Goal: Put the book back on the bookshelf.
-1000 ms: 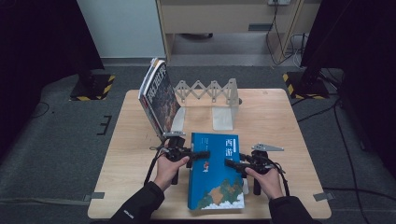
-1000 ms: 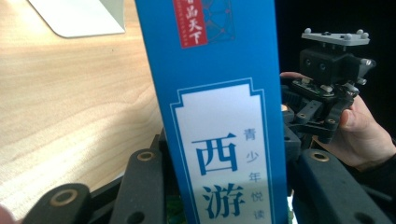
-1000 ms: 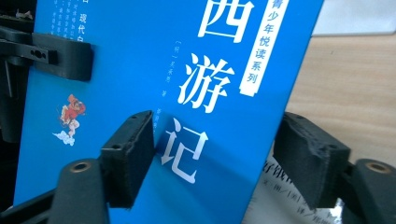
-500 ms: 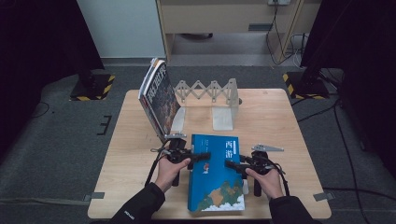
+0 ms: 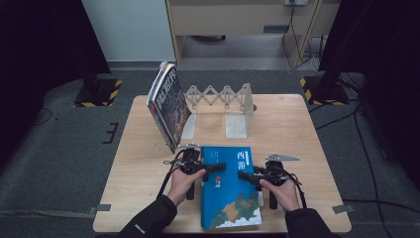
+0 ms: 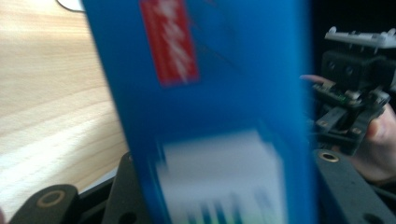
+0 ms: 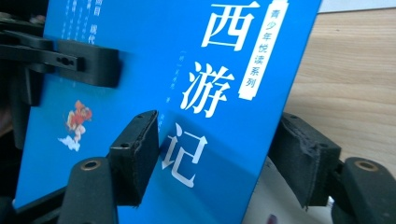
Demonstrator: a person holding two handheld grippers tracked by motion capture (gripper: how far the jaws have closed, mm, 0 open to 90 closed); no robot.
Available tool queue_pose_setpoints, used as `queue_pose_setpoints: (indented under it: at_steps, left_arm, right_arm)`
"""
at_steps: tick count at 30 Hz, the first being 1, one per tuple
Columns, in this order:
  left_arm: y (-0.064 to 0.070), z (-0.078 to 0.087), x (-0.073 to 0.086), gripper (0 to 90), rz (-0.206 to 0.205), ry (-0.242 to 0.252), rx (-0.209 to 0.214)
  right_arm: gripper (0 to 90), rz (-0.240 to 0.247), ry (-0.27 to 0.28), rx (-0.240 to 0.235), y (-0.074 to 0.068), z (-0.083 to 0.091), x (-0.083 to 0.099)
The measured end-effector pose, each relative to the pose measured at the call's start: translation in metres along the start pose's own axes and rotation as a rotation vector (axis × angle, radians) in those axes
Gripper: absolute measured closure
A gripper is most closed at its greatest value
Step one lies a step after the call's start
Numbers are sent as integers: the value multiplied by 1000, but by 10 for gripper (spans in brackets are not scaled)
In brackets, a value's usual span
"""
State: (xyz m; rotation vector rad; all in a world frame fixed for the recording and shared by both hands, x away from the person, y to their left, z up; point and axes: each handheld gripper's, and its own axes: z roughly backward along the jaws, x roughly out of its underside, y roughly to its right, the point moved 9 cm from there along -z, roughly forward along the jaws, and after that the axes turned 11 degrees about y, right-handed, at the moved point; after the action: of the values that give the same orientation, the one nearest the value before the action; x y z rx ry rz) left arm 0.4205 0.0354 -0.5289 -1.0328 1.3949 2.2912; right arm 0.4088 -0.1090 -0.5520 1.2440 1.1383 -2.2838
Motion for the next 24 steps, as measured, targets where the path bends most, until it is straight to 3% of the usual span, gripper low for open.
queue_pose_setpoints:
  at_steps: [3, 12, 16, 19, 24]
  left_arm:
    - [-1, 1, 0, 552, 24, 9, 1]
    - [5, 4, -2, 585, 1, 16, 14]
    - [10, 6, -5, 589, -40, 4, 7]
    - [16, 8, -11, 594, -76, 9, 14]
    - [27, 15, -28, 607, -143, 42, 25]
  right_arm:
    - [347, 15, -1, -2, -2, 0, -1]
    - [312, 17, 3, -13, -3, 0, 0]
    - [313, 5, 8, -20, -4, 1, -2]
    - [315, 26, 20, -20, -6, 2, -6]
    - [346, 48, 107, -32, -12, 3, -22]
